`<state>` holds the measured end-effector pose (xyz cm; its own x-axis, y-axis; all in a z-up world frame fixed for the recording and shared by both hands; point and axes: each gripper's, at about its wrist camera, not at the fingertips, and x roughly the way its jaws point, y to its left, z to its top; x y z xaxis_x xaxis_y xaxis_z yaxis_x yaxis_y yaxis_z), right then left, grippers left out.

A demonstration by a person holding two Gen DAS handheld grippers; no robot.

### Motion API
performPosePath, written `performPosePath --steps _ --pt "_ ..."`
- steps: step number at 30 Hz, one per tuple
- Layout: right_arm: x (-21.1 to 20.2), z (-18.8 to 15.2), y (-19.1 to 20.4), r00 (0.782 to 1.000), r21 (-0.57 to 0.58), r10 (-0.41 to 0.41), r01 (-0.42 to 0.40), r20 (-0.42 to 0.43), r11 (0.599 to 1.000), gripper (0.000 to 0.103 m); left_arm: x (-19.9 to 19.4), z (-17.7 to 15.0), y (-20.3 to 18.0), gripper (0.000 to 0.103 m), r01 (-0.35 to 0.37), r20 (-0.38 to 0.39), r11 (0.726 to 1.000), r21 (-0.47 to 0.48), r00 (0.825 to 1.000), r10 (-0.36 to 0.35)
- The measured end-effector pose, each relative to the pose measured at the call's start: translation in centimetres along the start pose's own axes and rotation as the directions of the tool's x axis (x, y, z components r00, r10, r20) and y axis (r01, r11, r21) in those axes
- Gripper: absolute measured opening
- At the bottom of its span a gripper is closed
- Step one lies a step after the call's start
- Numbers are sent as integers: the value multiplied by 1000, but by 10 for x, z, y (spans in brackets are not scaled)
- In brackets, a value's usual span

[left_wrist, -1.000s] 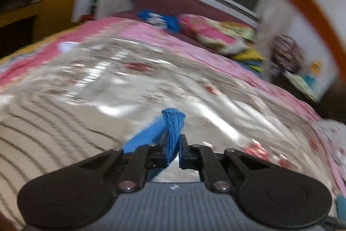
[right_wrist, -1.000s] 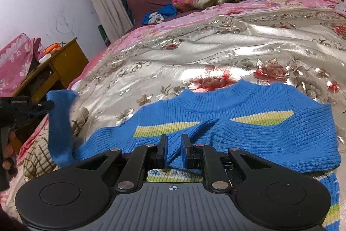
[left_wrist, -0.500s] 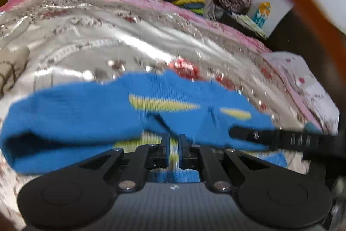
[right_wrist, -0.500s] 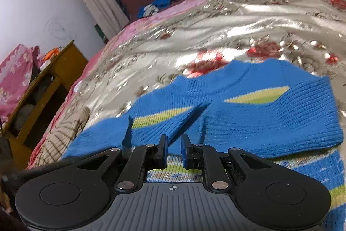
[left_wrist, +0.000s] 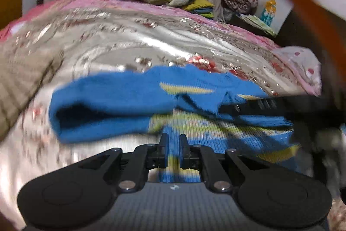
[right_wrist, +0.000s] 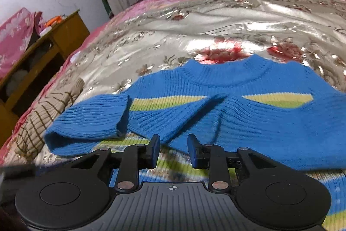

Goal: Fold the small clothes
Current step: 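Fold the held sleeve across the sweater body with the left gripper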

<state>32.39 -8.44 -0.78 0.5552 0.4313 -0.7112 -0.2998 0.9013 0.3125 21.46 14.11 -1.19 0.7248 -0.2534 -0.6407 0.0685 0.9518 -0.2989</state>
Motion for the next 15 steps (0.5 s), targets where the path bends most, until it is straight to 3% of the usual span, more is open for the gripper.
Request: performPosePath --steps 5,7,9,12,15 --pt "19 31 3 999 17 30 -31 15 999 31 -4 -31 13 16 10 -11 994 -112 1000 -11" --pt "22 45 3 997 45 38 -41 63 998 46 -2 -31 12 16 5 -7 995 -101 1000 -6" --pt "20 53 2 993 63 31 -38 112 997 52 -4 -31 12 16 6 9 996 -90 1000 -5" --pt "8 53 1 989 40 34 -40 145 998 52 -7 -32 13 16 4 20 998 -70 1000 -3" --pt "-1 37 3 994 -55 8 -2 111 998 51 -4 -29 13 16 -18 20 999 -29 1000 19"
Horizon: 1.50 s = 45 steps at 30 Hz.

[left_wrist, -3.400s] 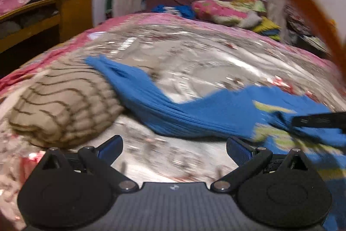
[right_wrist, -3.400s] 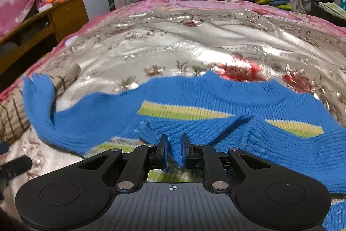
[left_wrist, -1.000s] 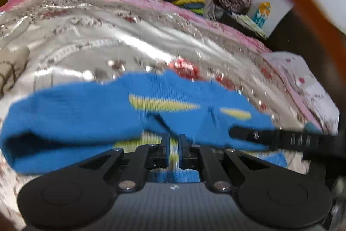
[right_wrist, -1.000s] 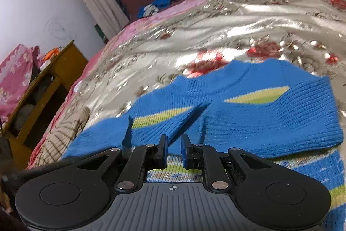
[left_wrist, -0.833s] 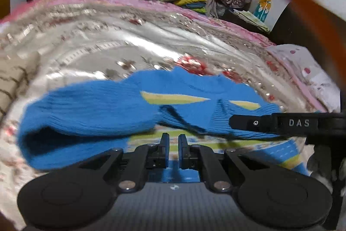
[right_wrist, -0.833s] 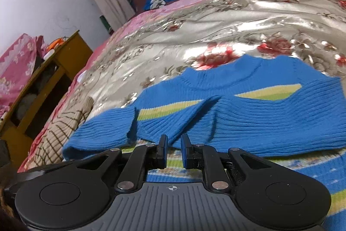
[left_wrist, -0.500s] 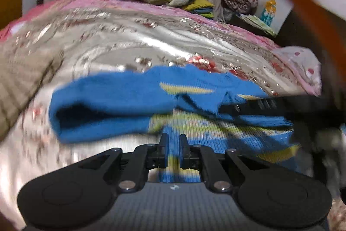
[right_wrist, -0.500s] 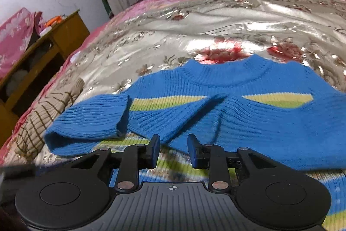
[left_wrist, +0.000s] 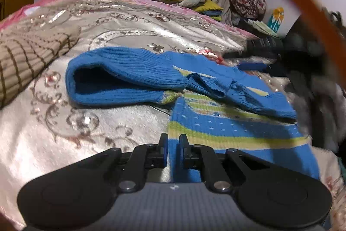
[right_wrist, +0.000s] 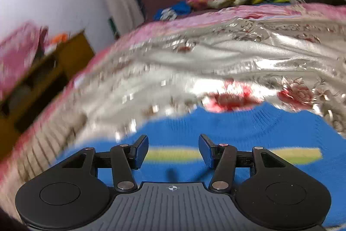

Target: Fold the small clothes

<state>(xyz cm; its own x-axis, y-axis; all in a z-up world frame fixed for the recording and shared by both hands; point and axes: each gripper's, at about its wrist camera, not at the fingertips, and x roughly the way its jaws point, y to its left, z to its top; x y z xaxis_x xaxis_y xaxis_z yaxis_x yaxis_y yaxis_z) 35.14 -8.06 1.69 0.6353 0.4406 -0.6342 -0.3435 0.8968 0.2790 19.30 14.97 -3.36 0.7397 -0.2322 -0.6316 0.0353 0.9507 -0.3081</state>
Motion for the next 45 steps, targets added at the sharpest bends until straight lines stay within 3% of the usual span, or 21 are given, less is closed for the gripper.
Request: performPosePath --steps 5,8,12,16,19,21,24,28,31,35,40,45 --pt "5 -31 -3 990 -135 -120 109 -79 985 51 22 41 -13 19 -15 33 996 83 999 12" --pt "6 -37 -7 990 -143 -98 83 -105 986 51 55 59 -16 20 5 -33 995 102 999 -2" --pt "14 -31 -4 988 -192 -61 33 -140 981 51 82 73 -4 20 40 -101 999 33 994 -36" --pt "34 -14 -7 983 -171 -43 11 -179 985 52 72 95 30 20 -37 -5 988 -149 999 36" --pt "44 -1 -10 988 -103 -20 4 -154 995 51 50 105 57 23 -65 89 951 -302 991 96" --pt "44 7 -12 995 -36 -9 5 -100 999 51 36 104 62 25 -103 128 946 -307 981 149" --pt "39 11 -12 999 5 -11 12 -49 1000 52 15 89 62 27 -92 144 947 -309 979 142" --pt "26 -5 8 998 -157 -17 8 -54 988 52 0 63 54 29 -79 114 957 -280 987 115" --pt "23 -24 32 996 -316 7 -35 -87 948 51 -5 47 50 29 -65 79 963 -263 993 89" --pt "41 -41 56 990 -458 -96 39 -102 888 50 -11 28 40 29 -51 59 972 -230 996 66" --pt "51 -34 57 986 -409 -117 60 -117 911 16 -13 25 38 29 -27 68 979 -201 997 41" --pt "35 -36 79 995 -436 -55 13 -85 900 10 -9 23 40 30 -19 49 982 -189 998 28"
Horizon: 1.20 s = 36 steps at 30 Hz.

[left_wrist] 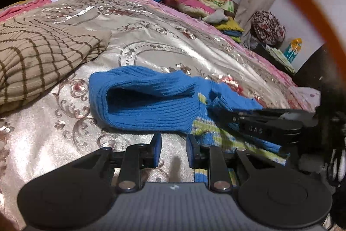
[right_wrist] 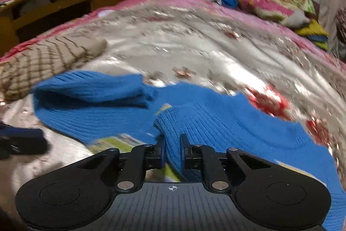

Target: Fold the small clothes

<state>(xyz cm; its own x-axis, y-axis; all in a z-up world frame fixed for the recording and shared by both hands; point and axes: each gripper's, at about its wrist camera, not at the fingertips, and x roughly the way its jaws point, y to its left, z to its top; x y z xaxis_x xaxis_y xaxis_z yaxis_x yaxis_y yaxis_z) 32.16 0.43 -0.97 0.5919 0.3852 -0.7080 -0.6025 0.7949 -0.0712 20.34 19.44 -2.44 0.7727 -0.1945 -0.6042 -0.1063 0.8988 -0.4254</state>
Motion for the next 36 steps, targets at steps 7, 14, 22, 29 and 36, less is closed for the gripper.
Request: performPosePath --steps 7,14,22,29,36 --pt "11 -8 23 999 -59 6 -8 -40 998 17 -3 -1 -6 35 9 7 999 41 1000 -9" --pt "-6 14 10 991 142 133 -131 -5 981 35 -6 0 -6 35 5 24 998 68 1000 -6" --pt "20 47 6 959 442 280 -263 27 858 51 -10 2 0 35 -30 46 995 93 999 26" --pt "48 78 16 970 508 233 -168 -66 845 51 -13 4 7 36 -39 56 996 84 998 35" --pt "72 82 27 976 520 154 -53 -154 853 44 -14 4 9 36 -53 59 994 95 997 48"
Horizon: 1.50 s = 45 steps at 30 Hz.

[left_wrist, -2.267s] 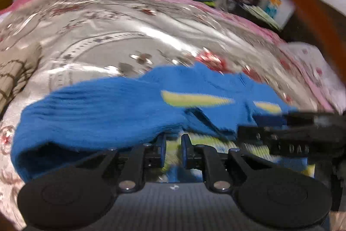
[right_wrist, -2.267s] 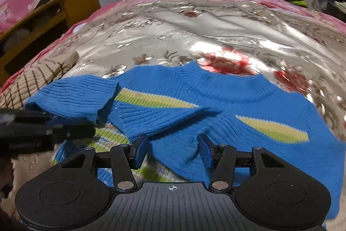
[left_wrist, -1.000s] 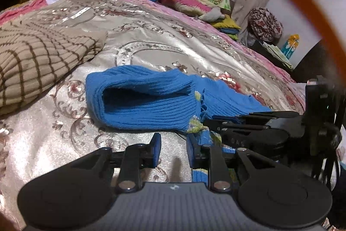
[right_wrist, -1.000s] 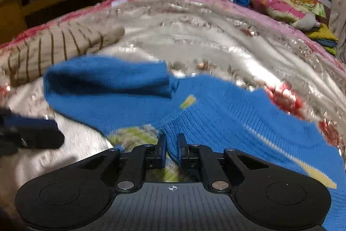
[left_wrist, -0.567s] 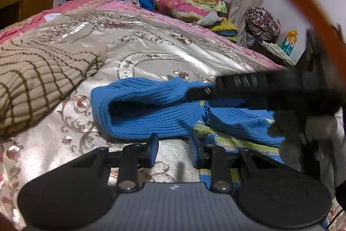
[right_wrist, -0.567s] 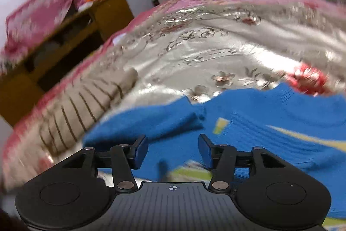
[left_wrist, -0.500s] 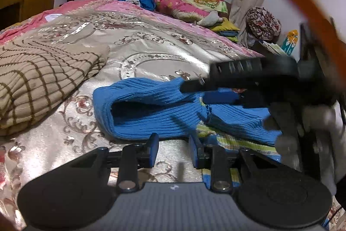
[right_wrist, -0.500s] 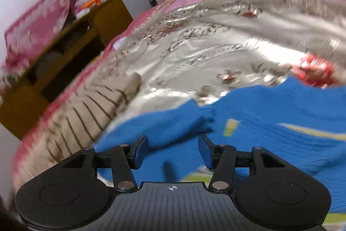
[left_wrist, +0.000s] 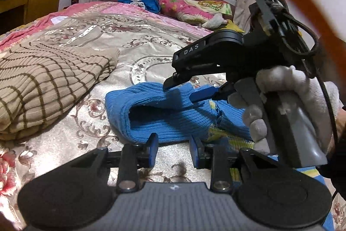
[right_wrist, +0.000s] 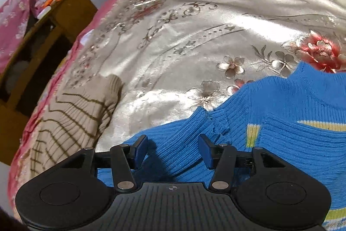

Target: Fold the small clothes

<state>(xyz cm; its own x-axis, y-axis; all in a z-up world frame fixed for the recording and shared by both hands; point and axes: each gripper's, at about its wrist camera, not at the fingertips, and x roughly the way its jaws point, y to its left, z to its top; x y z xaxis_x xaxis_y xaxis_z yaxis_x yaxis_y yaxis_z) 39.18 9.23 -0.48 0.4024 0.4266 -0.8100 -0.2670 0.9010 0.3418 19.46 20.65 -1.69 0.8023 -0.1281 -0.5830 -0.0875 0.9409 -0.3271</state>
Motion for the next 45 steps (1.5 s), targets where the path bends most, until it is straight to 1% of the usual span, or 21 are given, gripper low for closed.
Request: performPosePath --steps 1,2,3,4,7,10,12,13,14,17,21,27,29,31,34,37,39,42,45 --pt "0 0 0 1000 -1 -7 7 2 1000 34 0 0 0 36 1 -1 1000 -1 1000 -1" --pt "0 0 -1 1000 -6 -14 14 3 1000 29 0 0 1 36 1 -2 1000 -3 1000 -1" --pt "-2 1 -3 1000 -10 -20 20 4 1000 20 0 -1 1 36 3 -4 1000 -4 1000 -3" --pt "-4 1 -6 1000 -7 -16 16 4 1000 14 0 -1 1 36 4 -4 1000 -5 1000 -4" --pt "-18 1 -18 1000 5 10 -10 15 1000 10 -1 -1 -1 36 9 0 1000 2 1000 -9" --pt "-44 3 -29 997 -8 23 -22 72 1000 8 -3 -1 -4 37 21 7 1000 5 1000 -21" --pt "-65 6 -41 993 7 40 -41 115 999 8 -4 -1 -7 39 27 12 1000 8 1000 -27" --pt "-74 7 -46 990 12 43 -46 134 999 8 -4 -2 -9 42 32 14 999 12 999 -32" --pt "-85 9 -51 986 15 46 -49 158 999 8 -5 -3 -12 43 37 15 999 19 999 -38" --pt "-115 14 -67 974 17 30 -35 224 999 8 -4 -6 -21 46 46 10 998 44 999 -46" --pt "-154 18 -100 956 50 9 -25 292 998 8 -1 -13 -37 47 57 -9 995 78 998 -57" --pt "-193 9 -157 932 111 -24 -17 363 994 8 8 -23 -64 48 74 -53 990 123 996 -68" --pt "-199 3 -175 926 121 -51 5 375 993 8 11 -24 -73 48 80 -62 986 147 996 -71" --pt "-200 -8 -197 923 140 -87 36 376 989 8 13 -26 -79 49 86 -73 985 149 994 -76" --pt "-192 -25 -230 932 193 -129 65 339 979 8 19 -27 -85 49 98 -99 985 145 992 -84" --pt "-184 -46 -255 942 240 -129 53 311 969 9 22 -27 -92 49 90 -114 981 170 991 -71" --pt "-180 -62 -265 946 260 -124 44 300 964 9 24 -26 -95 49 87 -117 979 182 991 -67" --pt "-177 -80 -269 953 257 -113 39 280 966 16 30 -21 -99 49 84 -121 979 185 991 -62" --pt "-174 -89 -268 958 240 -136 74 253 968 16 36 -13 -104 49 83 -116 979 186 991 -62"
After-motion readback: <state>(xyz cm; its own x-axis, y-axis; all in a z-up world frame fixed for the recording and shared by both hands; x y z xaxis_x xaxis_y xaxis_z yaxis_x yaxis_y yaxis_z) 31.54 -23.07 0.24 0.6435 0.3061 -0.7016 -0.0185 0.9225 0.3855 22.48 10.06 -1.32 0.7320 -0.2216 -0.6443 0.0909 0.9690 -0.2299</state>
